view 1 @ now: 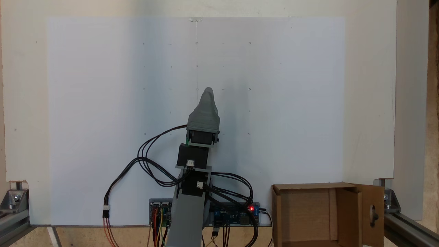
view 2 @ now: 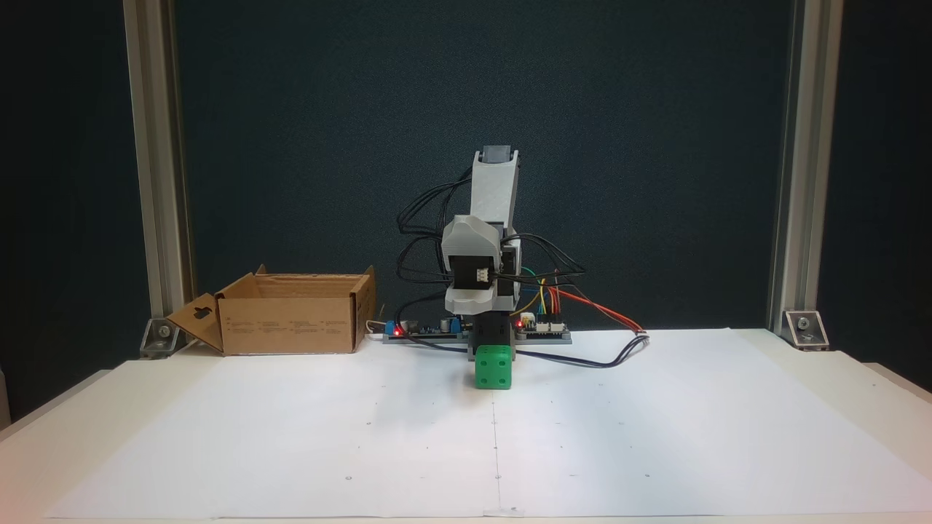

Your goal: Grasp a green dice and put it in the bin.

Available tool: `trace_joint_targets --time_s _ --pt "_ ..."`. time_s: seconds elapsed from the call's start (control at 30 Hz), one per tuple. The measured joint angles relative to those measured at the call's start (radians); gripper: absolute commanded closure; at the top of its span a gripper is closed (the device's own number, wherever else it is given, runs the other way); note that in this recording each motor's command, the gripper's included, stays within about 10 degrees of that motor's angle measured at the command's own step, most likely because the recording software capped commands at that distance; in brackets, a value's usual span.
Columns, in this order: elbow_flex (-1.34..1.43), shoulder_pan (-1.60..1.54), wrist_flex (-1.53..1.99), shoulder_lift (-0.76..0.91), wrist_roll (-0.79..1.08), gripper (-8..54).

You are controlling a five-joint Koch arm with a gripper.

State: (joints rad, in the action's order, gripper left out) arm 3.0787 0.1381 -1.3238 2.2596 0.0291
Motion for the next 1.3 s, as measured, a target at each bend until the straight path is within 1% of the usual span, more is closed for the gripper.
trace_joint_targets --time_s 0.37,0.47,0.6,0.73,0.87,1.3 --pt "0.002 -0.003 0.0 0.0 0.0 1.1" --pt "0.0 -0.003 0.0 0.0 0.0 2.4" --pt "-0.017 -0.048 0.023 0.0 0.0 2.5" --pt "-0.103 -0.071 0.255 0.0 0.0 2.5" --pt "-0.295 -0.092 0.529 0.0 0.0 2.5" --pt "-0.792 -0.104 1.376 0.0 0.0 2.5"
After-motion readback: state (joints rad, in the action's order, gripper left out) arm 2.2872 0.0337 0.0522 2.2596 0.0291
